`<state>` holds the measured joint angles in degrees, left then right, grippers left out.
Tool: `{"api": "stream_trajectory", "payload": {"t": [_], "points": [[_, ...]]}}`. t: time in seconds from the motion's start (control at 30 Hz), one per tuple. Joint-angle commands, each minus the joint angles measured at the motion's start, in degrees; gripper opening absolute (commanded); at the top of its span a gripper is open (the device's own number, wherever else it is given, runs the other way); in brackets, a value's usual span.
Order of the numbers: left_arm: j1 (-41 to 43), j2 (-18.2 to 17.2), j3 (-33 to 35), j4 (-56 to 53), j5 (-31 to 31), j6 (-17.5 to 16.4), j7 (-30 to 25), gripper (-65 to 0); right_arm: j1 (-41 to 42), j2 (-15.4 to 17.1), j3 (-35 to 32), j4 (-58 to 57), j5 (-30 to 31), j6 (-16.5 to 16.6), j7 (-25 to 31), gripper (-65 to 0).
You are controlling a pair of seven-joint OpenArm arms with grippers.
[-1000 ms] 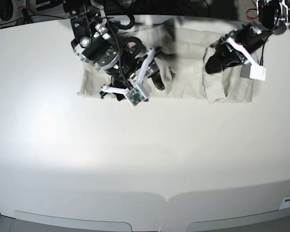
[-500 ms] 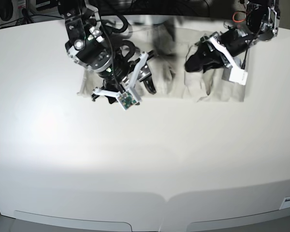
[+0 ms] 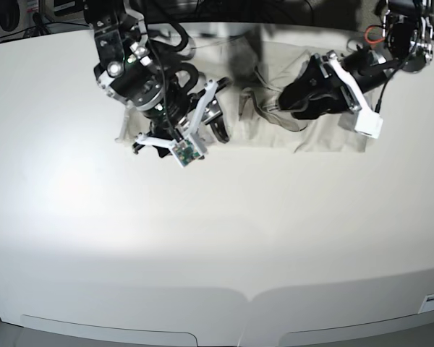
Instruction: Fold the T-shirt properly
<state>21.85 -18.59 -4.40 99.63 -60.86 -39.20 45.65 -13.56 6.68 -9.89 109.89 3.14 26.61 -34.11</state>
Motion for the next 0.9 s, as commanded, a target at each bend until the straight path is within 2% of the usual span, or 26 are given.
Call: {"api": "stream_trajectory", "payload": {"t": [0.0,0.13,0.23,0.37,0.53,0.77,0.87], "points": [[-0.26,-0.74,-0.15,1.09,0.50,-0.80,-0.74,-31.8,0.59,0.55,1.38,0.96,0.48,-0.09,1.38,-34.7],[-0.04,-1.46,-0.15,1.07,7.89,-0.80,-4.04,-31.8,0.52,4.15,6.73,0.96,0.96,-0.04,0.22,-34.7],[0.04,-1.42,-0.15,1.07,12.09,-0.80,-6.64,-31.8,0.52,7.56,10.64,0.96,6.62,-0.02,-3.39,-34.7],[0.07,-1.42,-0.15,1.07,16.04,-0.80,-7.15,-31.8,0.52,10.78,15.58,0.96,11.28,0.59,-6.10,-34.7],[0.24,-1.40,-0.02,1.07,19.23,-0.80,-7.26,-32.0,0.52,11.26,19.23,0.96,15.96,3.48,-6.36,-34.7],[1.20,0.52,-0.02,1.07,34.07,-0.80,-12.35,-32.0,0.55,11.26,19.28,0.96,16.65,5.11,-6.40,-34.7],[2.38,0.79,-0.02,1.07,35.28,-0.80,-12.20,-32.0,0.55,11.28,19.28,0.96,16.63,5.09,-6.36,-34.7]]}}
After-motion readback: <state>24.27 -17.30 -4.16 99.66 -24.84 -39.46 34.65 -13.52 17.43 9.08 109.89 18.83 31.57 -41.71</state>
